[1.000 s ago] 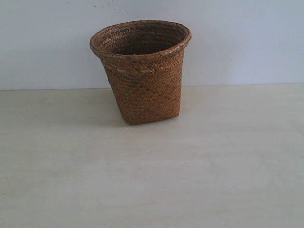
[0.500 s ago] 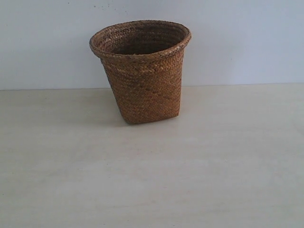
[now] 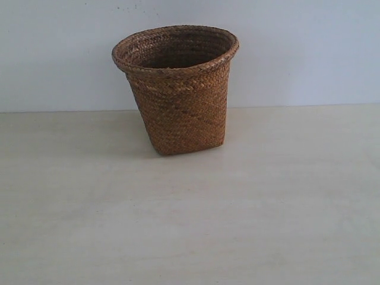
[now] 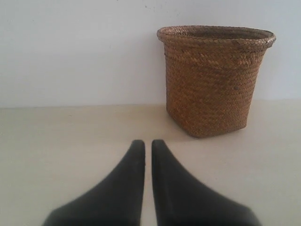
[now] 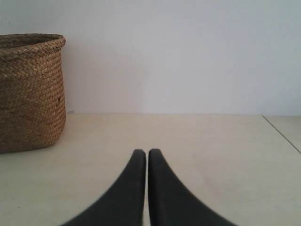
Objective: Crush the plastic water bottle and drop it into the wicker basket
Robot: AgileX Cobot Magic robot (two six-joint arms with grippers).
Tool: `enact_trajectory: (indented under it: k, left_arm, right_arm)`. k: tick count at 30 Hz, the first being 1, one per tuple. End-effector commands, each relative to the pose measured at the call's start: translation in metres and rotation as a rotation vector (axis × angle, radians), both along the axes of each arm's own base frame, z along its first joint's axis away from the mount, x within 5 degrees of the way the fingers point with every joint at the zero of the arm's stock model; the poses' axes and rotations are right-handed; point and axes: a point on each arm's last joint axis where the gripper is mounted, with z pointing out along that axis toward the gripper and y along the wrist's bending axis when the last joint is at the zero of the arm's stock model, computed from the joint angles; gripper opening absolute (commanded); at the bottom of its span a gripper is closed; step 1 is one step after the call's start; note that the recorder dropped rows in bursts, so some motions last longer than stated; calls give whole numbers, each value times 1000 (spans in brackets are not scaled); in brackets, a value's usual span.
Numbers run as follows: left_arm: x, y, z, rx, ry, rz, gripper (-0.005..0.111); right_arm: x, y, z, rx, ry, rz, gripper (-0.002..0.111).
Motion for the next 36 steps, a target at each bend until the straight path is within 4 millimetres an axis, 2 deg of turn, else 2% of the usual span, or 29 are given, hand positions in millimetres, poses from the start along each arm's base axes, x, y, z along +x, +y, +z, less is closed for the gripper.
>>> enact_trajectory:
  k: [1, 8, 29, 32, 36]
  left_arm:
    - [0, 0, -1, -11, 3, 0, 4]
    - [0, 0, -1, -11, 3, 0, 4]
    - [0, 0, -1, -3, 1, 0, 4]
    - [0, 1, -1, 55, -7, 5, 4]
    - [0, 2, -2, -5, 14, 25, 4]
  right_arm:
    - [1, 0, -7, -31, 22, 1, 0]
    - [3, -1, -22, -23, 50, -9, 0]
    - [4, -1, -22, -8, 44, -12, 0]
    - [4, -1, -22, -8, 44, -12, 0]
    - [4, -1, -22, -8, 44, -12, 0]
